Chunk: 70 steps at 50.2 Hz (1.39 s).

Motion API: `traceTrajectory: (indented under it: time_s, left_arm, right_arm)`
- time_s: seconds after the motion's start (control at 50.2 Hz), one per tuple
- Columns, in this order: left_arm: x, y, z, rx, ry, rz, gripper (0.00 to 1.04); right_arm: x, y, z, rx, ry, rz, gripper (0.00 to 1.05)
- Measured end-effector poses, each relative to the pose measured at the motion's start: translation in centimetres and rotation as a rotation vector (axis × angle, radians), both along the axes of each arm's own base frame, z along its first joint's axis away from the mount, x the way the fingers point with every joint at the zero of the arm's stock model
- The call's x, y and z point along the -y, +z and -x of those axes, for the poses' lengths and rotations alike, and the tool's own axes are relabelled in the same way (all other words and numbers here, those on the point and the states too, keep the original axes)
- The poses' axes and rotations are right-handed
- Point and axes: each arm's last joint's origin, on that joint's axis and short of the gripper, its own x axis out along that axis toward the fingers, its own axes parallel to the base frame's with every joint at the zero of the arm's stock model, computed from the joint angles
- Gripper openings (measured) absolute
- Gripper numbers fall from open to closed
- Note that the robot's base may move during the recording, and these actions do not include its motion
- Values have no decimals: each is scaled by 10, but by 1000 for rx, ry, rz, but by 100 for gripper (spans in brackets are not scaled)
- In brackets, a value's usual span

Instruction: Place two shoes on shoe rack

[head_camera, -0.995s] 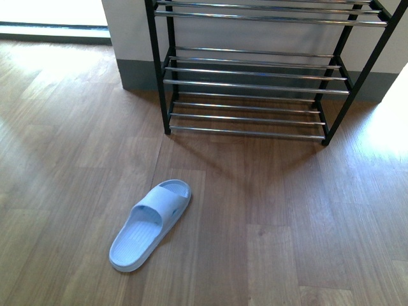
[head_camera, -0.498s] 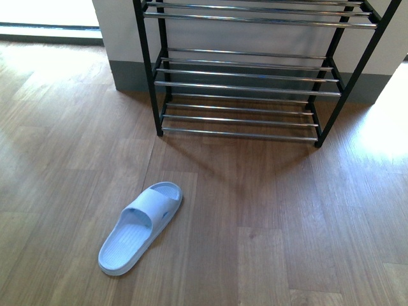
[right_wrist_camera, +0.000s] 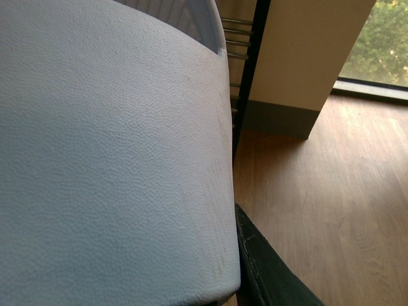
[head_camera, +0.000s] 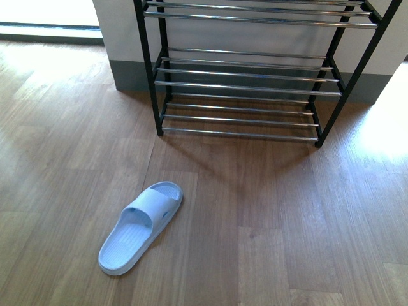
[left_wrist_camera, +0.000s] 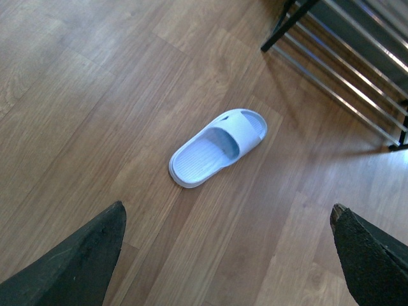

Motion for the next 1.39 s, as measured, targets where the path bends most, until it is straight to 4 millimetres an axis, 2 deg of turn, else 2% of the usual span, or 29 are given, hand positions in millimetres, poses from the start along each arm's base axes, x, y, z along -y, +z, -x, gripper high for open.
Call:
traceTrajectory:
  time_s: [0.159,0.319,0.398,0.518,0.617,0.776,1.015,1.274,1.394]
  left_arm:
    - [23,-10,-49,-111,-168,-78,95]
    - [39,-23,-87,-162,-243,-153,95]
    - [46,-40,-115,-219,-282,-230,95]
    - [50,-86,-150,-362,-341,-358,95]
    - [54,-120,-170,-450,-386,-399,95]
    - [65,-160,-191,-484,-459,-462,95]
    - [76,-196,-198,-472,-528,-517,95]
    - [90,-246,-210,-409,-579,-449,95]
    - [94,-260,-218,-392,-572,-412,95]
  right_arm:
    - [0,0,0,0,0,0,2]
    - [0,0,0,0,0,0,2]
    - [0,0,0,0,0,0,2]
    - [0,0,0,0,0,0,2]
    - [0,0,0,0,0,0,2]
    - [0,0,0,0,0,0,2]
    - [0,0,0,0,0,0,2]
    - [0,0,0,0,0,0,2]
    - [0,0,0,0,0,0,2]
